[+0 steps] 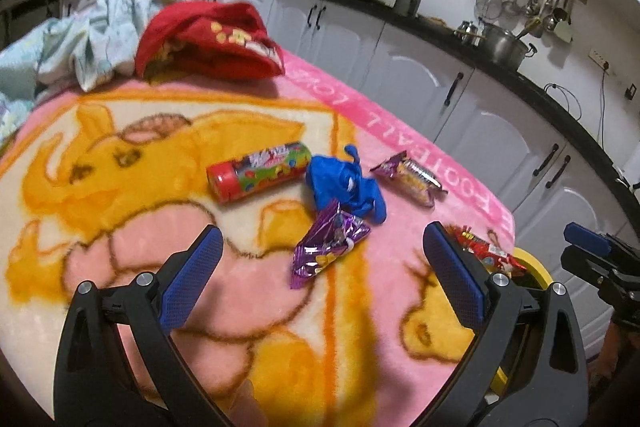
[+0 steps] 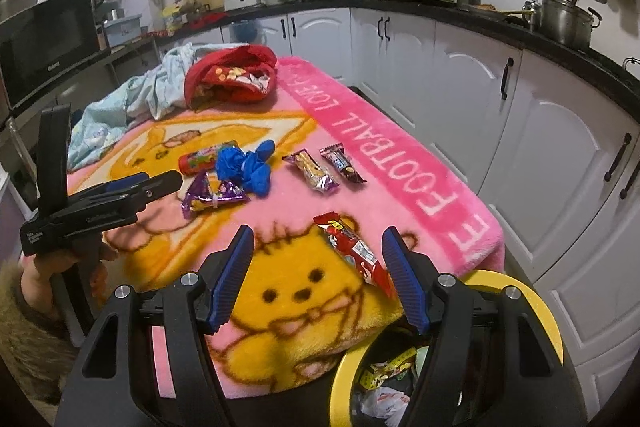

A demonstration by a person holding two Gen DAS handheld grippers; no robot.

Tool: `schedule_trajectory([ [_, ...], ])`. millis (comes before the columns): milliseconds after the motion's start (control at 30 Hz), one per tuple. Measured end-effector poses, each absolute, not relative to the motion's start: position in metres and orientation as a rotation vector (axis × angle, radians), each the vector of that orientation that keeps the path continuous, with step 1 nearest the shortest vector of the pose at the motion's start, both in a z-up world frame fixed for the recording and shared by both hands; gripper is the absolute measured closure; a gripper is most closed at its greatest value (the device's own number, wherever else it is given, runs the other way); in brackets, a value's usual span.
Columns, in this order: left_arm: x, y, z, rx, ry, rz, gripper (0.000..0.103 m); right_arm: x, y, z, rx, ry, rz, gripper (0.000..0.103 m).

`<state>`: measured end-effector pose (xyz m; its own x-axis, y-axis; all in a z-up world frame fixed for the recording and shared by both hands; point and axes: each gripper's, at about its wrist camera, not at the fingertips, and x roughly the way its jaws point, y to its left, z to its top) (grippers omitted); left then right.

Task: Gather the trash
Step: 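Move both tools back over the blanket toward the candy wrappers, then grasp the purple candy wrapper with the left tool while the right tool grasps the red snack stick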

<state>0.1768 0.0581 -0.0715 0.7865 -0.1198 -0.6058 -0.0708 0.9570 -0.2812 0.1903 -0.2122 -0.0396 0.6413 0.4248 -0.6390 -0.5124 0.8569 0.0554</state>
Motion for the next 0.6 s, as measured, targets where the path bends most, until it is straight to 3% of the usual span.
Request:
schedule_trajectory([
  [267,0.195,0.058,-0.089,-0.312,0.736,-0.043,0.023,0.218,-0.207,-0.066,-0.165,0.752,0.518,0.039],
  [600,0.211,0.055,-0.104,-0.344,0.797,-0.073,0.046,0.248,-0.207,-0.103,-0.207,0.841,0.488,0.042],
])
